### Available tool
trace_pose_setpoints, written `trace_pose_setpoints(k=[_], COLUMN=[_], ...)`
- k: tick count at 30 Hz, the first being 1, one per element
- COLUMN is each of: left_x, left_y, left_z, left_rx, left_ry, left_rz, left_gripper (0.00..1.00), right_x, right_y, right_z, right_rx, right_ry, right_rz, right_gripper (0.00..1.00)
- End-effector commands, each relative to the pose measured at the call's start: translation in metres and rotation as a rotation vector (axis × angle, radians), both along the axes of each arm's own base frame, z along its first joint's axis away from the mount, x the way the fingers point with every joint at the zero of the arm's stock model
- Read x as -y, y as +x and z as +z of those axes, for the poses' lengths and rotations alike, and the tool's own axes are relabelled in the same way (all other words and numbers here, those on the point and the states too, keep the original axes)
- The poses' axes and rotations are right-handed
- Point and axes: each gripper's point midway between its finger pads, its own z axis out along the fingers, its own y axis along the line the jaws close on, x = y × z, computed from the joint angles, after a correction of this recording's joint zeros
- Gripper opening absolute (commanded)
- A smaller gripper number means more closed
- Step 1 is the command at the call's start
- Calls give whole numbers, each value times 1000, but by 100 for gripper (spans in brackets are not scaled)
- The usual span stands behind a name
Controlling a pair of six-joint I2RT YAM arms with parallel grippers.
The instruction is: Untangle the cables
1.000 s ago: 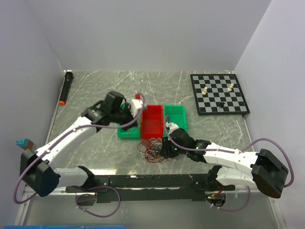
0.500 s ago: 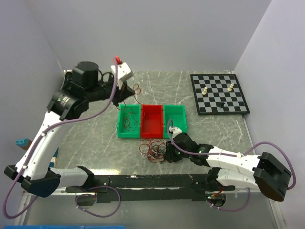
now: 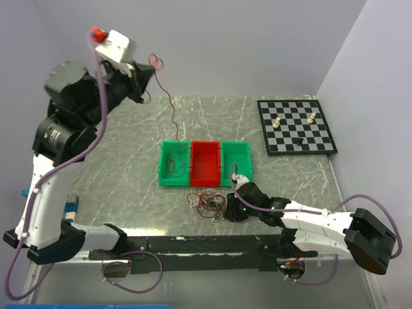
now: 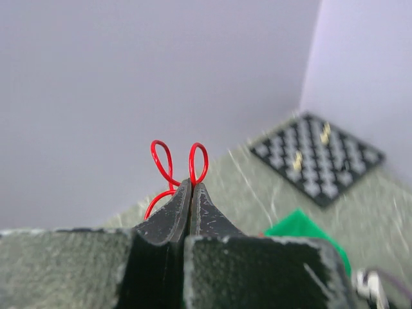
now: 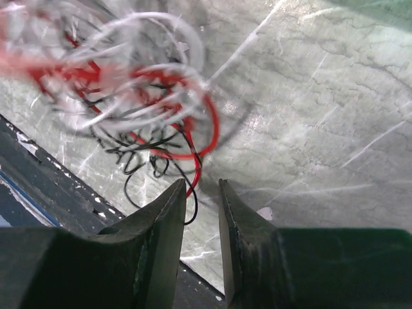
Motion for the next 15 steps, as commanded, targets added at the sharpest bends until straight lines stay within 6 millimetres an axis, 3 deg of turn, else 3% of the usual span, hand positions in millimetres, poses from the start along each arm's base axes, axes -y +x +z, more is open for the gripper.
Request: trace_pose_setpoints(k=[1,5,8,12,15], left_x=[-39,-58,-75,-68,-62], left_y=[-19,-19,-24,-47,-52], left_z=[84,91,115,142,138], left_rx=[184,223,320,398,381], left_ry=[-244,-295,-309,-323,-326], left_rz=[141,230,297,197,154], left_gripper=[1,1,1,1,1], right_x=[-3,-3,-4,-6,-5], right_y=[0,-3,-5,-6,-6], right_z=[4,2,0,-1,0], right_rx=[3,-8,-16,-19,-9], right_ry=[36,51,48,40,44], right_rz=[-24,-23,-14,-4,-9], right_gripper=[33,30,29,27,27])
